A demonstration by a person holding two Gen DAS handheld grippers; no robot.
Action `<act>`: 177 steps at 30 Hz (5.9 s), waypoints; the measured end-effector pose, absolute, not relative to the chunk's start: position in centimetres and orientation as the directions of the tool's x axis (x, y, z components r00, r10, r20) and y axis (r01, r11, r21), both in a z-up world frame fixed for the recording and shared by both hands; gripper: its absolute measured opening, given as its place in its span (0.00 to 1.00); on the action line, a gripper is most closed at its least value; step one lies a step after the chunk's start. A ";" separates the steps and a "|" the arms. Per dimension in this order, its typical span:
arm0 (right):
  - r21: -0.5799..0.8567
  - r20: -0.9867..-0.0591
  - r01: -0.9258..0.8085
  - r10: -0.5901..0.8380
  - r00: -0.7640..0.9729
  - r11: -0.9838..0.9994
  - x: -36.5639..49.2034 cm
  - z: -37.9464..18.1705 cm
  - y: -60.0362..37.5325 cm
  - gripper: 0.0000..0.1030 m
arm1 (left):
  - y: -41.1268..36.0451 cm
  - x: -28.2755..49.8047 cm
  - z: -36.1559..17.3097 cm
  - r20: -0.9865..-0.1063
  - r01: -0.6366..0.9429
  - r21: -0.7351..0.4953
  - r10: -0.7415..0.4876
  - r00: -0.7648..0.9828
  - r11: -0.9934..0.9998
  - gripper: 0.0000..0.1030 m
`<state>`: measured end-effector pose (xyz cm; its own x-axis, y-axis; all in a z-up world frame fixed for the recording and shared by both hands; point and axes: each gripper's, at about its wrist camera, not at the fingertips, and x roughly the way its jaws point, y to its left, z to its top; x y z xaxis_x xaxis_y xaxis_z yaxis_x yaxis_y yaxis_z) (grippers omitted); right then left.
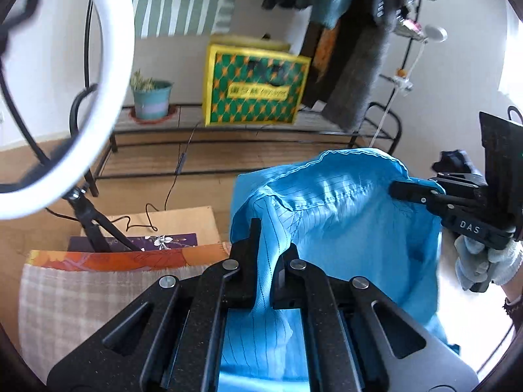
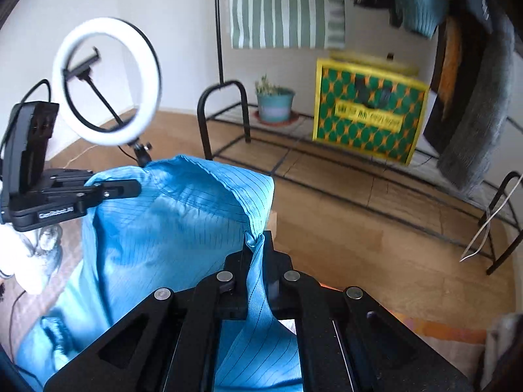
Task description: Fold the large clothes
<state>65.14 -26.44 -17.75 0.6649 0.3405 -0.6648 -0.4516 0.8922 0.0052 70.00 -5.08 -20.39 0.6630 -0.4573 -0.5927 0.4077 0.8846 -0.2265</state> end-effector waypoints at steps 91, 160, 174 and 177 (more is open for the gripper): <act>-0.022 -0.348 -0.517 0.478 0.807 0.856 5.7 6.4 -31.8 0.43 | 10.1 12.3 12.0 -0.396 0.312 -0.282 -0.407 0.824 0.907 0.59; 0.235 -0.713 -0.400 0.437 0.548 0.886 25.4 -17.6 -29.0 0.33 | 5.8 36.2 -26.4 -0.737 0.092 -0.559 -0.545 0.400 0.824 0.05; 0.553 -0.740 -0.112 0.548 0.389 0.826 30.4 -25.4 -34.0 0.06 | 2.8 34.7 -25.5 -0.812 0.176 -0.412 -0.447 0.376 0.894 0.05; 0.523 -0.772 -0.104 0.522 0.362 0.846 29.7 -27.0 -33.6 0.05 | 2.0 33.7 -22.5 -0.775 0.215 -0.412 -0.464 0.428 0.886 0.06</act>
<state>29.74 -33.64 -26.97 0.3623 0.5222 -0.7720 -0.1043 0.8458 0.5232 33.71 1.98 -22.50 0.4283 -0.4642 -0.7753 0.2148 0.8857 -0.4116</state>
